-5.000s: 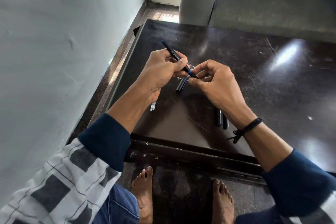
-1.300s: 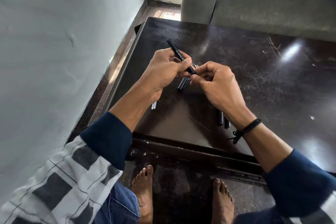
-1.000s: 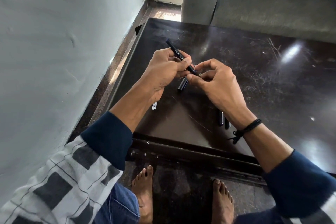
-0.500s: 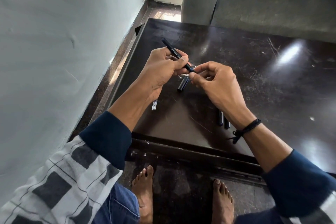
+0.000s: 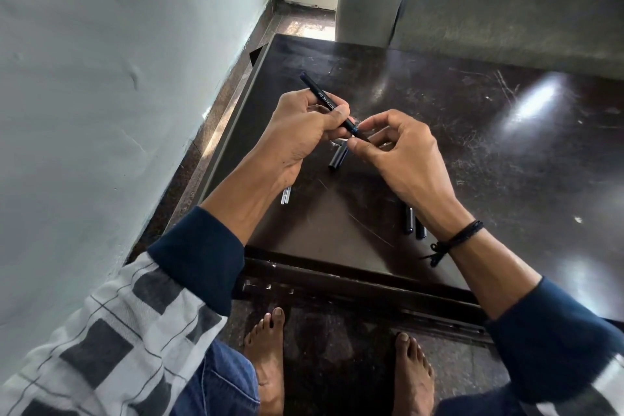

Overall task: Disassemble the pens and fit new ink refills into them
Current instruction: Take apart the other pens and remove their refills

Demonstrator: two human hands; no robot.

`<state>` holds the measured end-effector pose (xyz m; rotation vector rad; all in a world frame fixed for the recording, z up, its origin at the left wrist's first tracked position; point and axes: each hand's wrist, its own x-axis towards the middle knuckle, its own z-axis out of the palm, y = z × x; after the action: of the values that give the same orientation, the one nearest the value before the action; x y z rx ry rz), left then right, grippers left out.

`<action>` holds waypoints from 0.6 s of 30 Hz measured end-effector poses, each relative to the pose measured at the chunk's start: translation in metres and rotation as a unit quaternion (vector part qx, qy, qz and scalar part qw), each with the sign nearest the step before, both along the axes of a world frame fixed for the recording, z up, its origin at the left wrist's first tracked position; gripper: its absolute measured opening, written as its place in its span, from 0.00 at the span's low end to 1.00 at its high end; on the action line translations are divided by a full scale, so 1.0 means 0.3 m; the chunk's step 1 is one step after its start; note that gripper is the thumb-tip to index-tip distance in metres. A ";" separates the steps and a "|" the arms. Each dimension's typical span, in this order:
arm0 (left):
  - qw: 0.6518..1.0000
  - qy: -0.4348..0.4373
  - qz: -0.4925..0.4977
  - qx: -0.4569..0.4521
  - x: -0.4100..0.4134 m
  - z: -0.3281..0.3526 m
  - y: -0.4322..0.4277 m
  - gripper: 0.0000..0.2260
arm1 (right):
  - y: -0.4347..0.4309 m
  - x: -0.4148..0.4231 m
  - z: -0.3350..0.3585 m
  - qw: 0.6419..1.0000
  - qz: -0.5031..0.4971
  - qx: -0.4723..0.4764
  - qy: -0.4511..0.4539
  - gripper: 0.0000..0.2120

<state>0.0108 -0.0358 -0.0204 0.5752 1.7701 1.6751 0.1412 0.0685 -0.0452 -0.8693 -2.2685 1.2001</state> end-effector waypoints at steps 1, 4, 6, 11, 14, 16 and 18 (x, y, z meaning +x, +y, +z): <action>1.000 -0.001 0.001 0.000 0.000 0.000 0.000 0.02 | 0.000 0.000 -0.001 1.000 -0.003 0.001 -0.001 0.09; 1.000 -0.001 0.000 -0.002 0.002 0.001 0.001 0.02 | -0.001 -0.002 -0.003 1.000 -0.014 0.000 0.003 0.06; 1.000 -0.001 0.000 -0.001 0.000 0.001 0.001 0.02 | -0.003 -0.005 -0.002 1.000 -0.011 -0.005 0.003 0.04; 1.000 0.006 -0.002 -0.004 -0.002 0.004 -0.001 0.02 | -0.003 -0.005 -0.004 1.000 0.000 0.002 0.003 0.03; 1.000 0.001 -0.002 0.001 0.001 0.010 -0.001 0.02 | -0.004 -0.001 -0.005 1.000 -0.010 0.015 0.005 0.07; 1.000 0.002 -0.002 0.001 0.003 0.011 -0.001 0.02 | -0.004 0.001 -0.002 1.000 -0.017 0.017 0.004 0.07; 1.000 0.004 -0.003 -0.001 0.004 0.011 -0.001 0.02 | -0.004 0.000 0.001 1.000 -0.021 0.016 0.003 0.06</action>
<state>0.0121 -0.0362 -0.0170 0.5873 1.7739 1.6681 0.1411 0.0673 -0.0449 -0.8948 -2.2484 1.1426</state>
